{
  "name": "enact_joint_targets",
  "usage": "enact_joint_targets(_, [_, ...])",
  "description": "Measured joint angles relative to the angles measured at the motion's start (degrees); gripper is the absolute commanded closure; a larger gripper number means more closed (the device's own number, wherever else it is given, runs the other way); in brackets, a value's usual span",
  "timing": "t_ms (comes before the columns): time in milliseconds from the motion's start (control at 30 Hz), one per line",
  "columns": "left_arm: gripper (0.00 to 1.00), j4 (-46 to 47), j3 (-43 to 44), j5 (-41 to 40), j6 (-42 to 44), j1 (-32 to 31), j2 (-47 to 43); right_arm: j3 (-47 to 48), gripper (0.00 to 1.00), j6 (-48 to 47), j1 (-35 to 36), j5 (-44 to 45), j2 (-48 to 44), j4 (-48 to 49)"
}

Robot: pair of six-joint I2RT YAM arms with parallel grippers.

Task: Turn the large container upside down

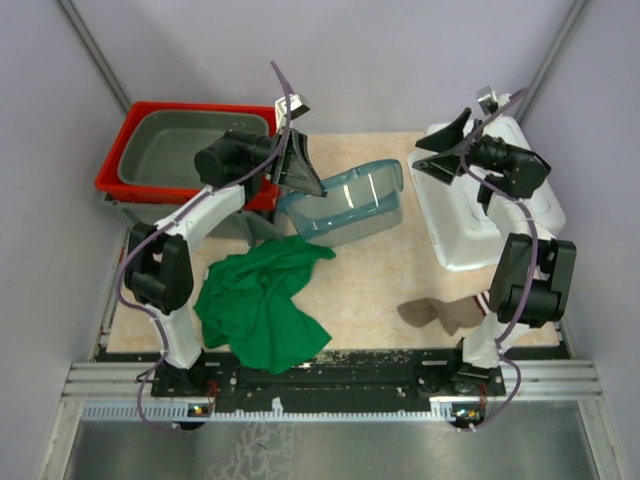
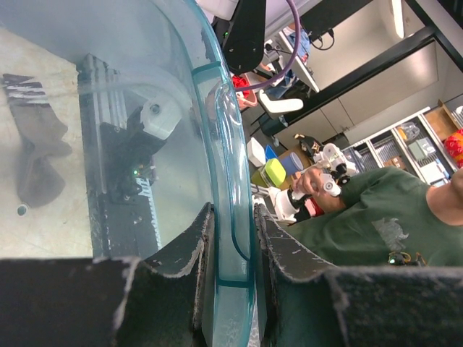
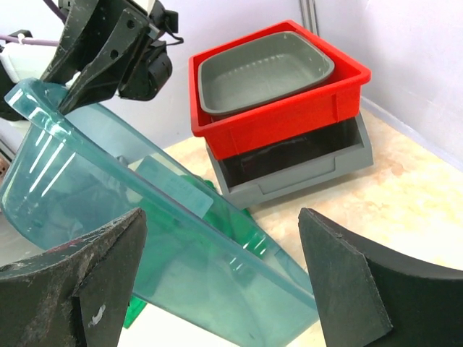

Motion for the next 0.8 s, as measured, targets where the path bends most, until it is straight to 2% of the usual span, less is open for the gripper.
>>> enact_joint_targets(333, [1.0,0.02,0.0,-0.44,0.02,-0.07,0.22,-7.8,0.16,-1.05,4.13,-0.57,-1.66,-0.02])
enact_joint_targets(600, [1.0,0.02,0.0,-0.33,0.0,-0.5,0.39,-4.7,0.21,-1.44,5.4,-0.79,0.24,0.04])
enact_joint_targets(700, [1.0,0.02,0.02,-0.24,0.0,-0.81,0.39,-3.52,0.26,-1.36,5.79,-0.83,1.25,0.04])
enact_joint_targets(800, [1.0,0.02,0.02,0.07,0.0,-0.79,0.48,-3.45,0.39,-1.22,6.43,-1.01,1.62,0.07])
